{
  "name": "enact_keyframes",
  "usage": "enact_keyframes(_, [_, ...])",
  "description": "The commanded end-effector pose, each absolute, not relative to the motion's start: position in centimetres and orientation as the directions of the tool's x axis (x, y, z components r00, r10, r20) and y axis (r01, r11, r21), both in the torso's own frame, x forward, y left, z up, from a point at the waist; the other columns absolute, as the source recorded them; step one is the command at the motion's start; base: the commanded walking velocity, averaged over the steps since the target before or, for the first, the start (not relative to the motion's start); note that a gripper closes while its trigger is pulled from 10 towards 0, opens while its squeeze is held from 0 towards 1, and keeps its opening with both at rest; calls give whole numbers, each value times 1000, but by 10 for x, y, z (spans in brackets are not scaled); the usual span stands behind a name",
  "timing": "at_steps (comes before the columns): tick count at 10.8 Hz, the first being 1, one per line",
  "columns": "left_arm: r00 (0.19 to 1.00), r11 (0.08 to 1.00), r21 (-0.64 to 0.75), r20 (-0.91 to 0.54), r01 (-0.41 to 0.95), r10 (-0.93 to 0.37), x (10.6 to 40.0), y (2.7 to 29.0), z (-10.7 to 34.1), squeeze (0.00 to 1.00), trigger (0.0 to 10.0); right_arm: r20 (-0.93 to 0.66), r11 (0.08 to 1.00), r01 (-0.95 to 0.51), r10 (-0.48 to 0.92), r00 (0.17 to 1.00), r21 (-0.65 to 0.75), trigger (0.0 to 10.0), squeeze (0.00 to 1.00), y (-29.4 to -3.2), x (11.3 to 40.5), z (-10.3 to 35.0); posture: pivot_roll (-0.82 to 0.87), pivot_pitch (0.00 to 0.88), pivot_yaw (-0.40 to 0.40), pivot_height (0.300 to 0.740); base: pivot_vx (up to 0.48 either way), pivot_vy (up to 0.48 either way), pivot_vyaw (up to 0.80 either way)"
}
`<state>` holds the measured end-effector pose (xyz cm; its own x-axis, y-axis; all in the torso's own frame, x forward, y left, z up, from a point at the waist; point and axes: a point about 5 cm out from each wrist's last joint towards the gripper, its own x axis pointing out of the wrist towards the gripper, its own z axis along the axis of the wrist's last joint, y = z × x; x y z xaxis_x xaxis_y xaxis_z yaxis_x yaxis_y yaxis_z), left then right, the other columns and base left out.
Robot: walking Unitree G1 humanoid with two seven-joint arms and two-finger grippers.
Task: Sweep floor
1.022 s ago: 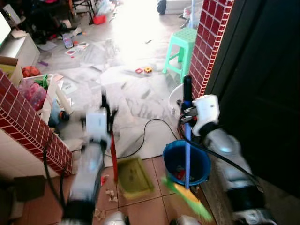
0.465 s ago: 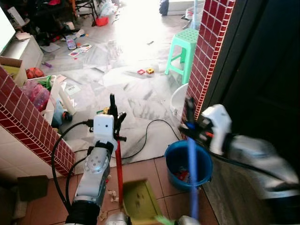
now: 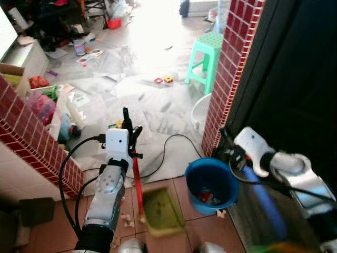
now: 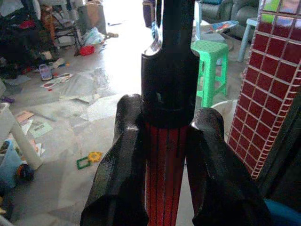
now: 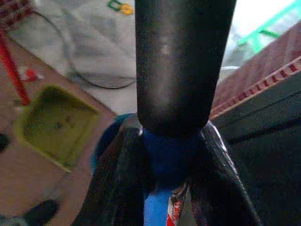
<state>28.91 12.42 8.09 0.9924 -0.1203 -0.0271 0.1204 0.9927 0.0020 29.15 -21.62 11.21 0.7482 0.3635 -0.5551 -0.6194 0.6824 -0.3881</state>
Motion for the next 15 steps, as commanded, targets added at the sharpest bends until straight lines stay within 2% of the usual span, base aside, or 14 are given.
enact_keyframes(1, [993, 993, 9, 26, 116, -117, 294, 125, 92, 0, 10000, -498, 675, -585, 353, 792, -450, 10000, 0, -209, 300, 117, -122, 0, 71, 740, 0, 0, 0])
enact_keyframes(3, [993, 993, 13, 22, 113, -114, 294, 126, 92, 0, 10000, -359, 791, -441, 300, 884, -425, 10000, 0, -200, 311, 119, -119, 0, 73, 740, 0, 0, 0])
enact_keyframes(4, [995, 995, 22, 3, 102, -102, 294, 129, 89, 0, 10000, -264, 870, -338, 253, 931, -359, 10000, 0, -194, 316, 122, -113, 0, 77, 740, 0, 0, 0])
enact_keyframes(5, [996, 995, 28, -9, 91, -91, 295, 131, 87, 0, 10000, -178, 912, -283, 238, 955, -298, 10000, 0, -185, 318, 127, -112, 0, 79, 740, 0, 0, 0])
enact_keyframes(10, [995, 995, 8, -17, 96, -95, 297, 121, 87, 0, 10000, -24, 925, -350, 350, 936, -146, 10000, 0, -146, 319, 143, -115, 0, 73, 740, 0, 0, 0])
enact_keyframes(15, [995, 995, 1, -26, 96, -96, 298, 121, 87, 0, 10000, 65, 920, -389, 392, 918, -55, 10000, 0, -138, 318, 156, -119, 0, 70, 740, 0, 0, 0])
